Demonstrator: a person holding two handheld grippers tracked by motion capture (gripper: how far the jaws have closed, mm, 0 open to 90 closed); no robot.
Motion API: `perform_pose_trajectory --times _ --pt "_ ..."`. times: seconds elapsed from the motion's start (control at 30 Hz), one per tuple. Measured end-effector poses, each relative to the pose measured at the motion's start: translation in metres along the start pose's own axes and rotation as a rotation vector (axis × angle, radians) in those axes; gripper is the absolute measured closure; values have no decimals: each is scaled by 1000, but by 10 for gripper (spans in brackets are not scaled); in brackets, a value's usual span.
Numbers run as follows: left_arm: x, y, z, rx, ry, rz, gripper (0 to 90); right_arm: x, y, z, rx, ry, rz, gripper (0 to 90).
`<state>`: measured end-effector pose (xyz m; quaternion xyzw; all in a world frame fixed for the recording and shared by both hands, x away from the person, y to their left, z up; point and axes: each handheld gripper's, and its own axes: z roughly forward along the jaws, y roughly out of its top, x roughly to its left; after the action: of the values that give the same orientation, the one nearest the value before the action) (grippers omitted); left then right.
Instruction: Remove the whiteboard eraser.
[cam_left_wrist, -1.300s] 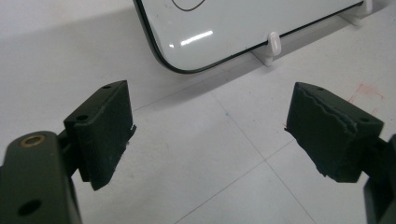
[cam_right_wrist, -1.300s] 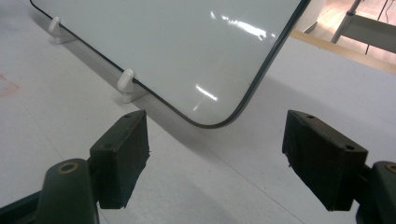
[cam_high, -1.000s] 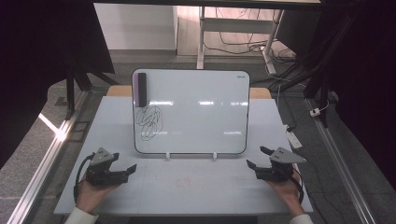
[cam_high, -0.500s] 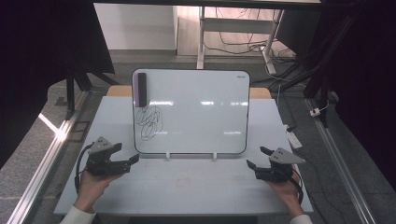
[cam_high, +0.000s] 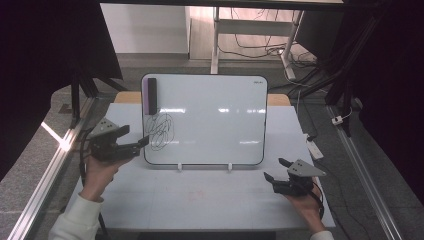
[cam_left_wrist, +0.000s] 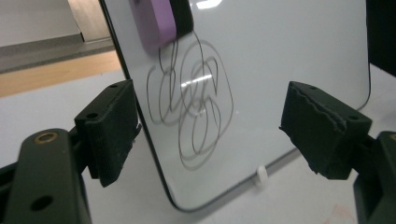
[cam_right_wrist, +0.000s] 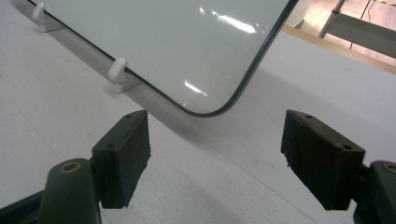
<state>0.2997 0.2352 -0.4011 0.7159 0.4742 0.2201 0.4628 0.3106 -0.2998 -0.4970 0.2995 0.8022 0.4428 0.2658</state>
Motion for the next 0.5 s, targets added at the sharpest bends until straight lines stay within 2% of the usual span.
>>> perform_pose_trajectory --times 0.13,0.17,0.2,0.27,0.5 --pt "3 18 11 -7 8 -5 209 0 -1 0 7 -5 7 235" --pt "3 18 11 -7 8 -5 211 0 -2 0 9 -6 4 234" --pt "5 27 18 -11 11 -11 219 0 -2 0 8 -7 0 234" --pt "6 34 24 -11 26 -9 228 -1 -2 0 10 -9 0 234" --pt "9 50 38 -27 69 -20 283 -1 -4 1 18 -16 4 234"
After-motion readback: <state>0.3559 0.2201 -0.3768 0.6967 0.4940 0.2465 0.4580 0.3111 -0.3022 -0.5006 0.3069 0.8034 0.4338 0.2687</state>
